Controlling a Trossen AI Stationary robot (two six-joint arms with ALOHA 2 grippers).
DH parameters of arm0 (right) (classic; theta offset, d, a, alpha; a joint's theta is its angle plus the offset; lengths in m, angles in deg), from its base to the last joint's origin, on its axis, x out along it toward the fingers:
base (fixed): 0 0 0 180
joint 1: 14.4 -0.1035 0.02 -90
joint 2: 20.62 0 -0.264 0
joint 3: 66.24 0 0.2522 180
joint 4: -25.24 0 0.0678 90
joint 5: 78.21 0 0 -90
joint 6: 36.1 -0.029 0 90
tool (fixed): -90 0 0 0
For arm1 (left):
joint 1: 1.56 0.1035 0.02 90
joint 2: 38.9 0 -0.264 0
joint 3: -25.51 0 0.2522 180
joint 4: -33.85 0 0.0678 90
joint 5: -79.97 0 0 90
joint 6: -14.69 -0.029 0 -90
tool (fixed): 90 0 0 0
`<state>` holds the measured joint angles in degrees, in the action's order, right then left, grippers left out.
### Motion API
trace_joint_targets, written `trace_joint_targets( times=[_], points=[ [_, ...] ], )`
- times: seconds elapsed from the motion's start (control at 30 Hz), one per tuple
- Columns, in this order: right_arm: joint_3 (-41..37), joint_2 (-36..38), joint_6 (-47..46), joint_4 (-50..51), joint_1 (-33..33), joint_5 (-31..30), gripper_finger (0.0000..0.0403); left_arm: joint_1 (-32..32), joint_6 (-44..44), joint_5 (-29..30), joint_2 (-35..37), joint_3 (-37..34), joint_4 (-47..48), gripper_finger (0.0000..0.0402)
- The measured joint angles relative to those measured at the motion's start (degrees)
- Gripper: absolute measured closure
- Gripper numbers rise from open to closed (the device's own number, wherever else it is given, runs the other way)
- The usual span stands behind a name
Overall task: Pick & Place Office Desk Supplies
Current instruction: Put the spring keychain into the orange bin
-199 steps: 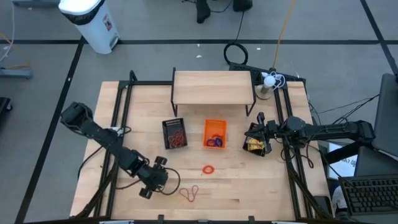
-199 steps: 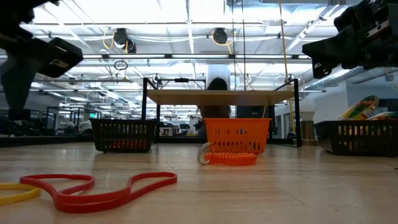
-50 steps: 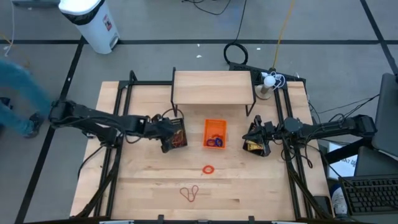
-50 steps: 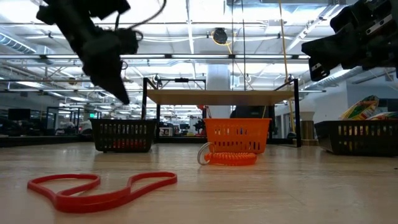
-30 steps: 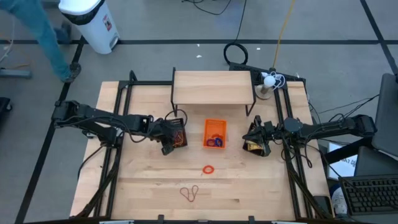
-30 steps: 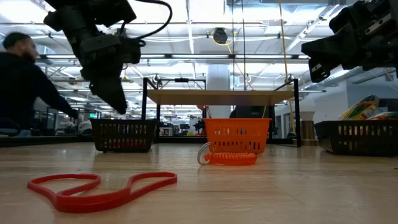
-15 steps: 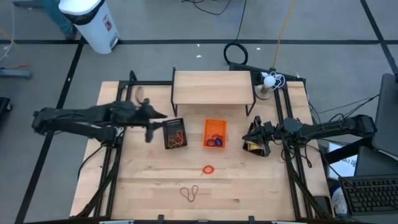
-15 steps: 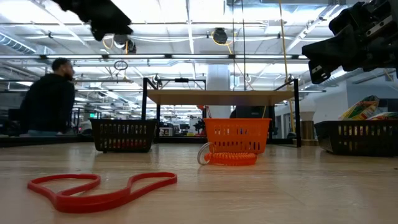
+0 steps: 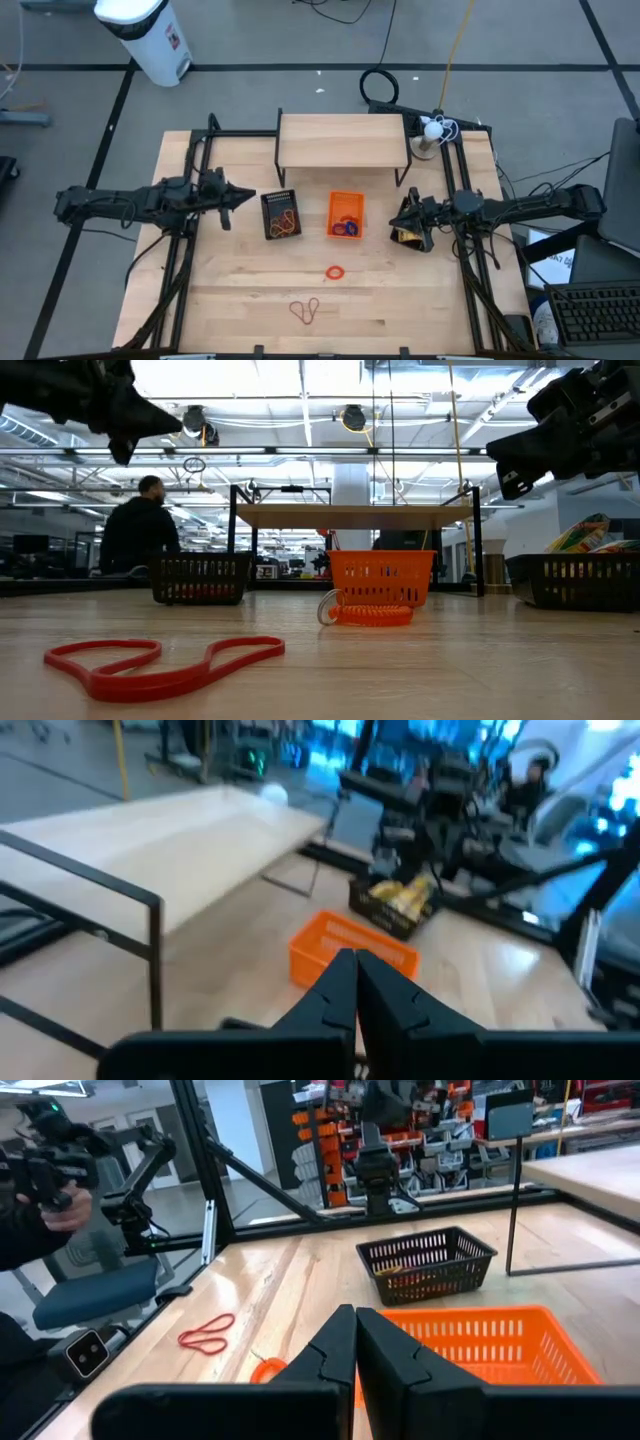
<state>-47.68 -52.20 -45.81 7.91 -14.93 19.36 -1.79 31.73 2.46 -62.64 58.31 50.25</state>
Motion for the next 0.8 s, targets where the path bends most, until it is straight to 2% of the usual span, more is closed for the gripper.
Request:
trace_joint_targets(
  times=[0.13,0.47,0.8],
  points=[
    [0.0,0.0,0.1,-0.5,0.0,0.0,0.0399,0.3,0.5,-1.4,2.8,-4.9,-4.2,0.0392],
    [0.0,0.0,1.0,-0.4,0.0,-0.1,0.0399,0.3,4.2,-2.4,3.2,-14.0,-13.3,0.0393],
    [0.0,0.0,1.0,-0.6,0.0,-0.3,0.0399,0.3,5.3,-3.6,3.2,-16.2,-13.3,0.0398]
  ],
)
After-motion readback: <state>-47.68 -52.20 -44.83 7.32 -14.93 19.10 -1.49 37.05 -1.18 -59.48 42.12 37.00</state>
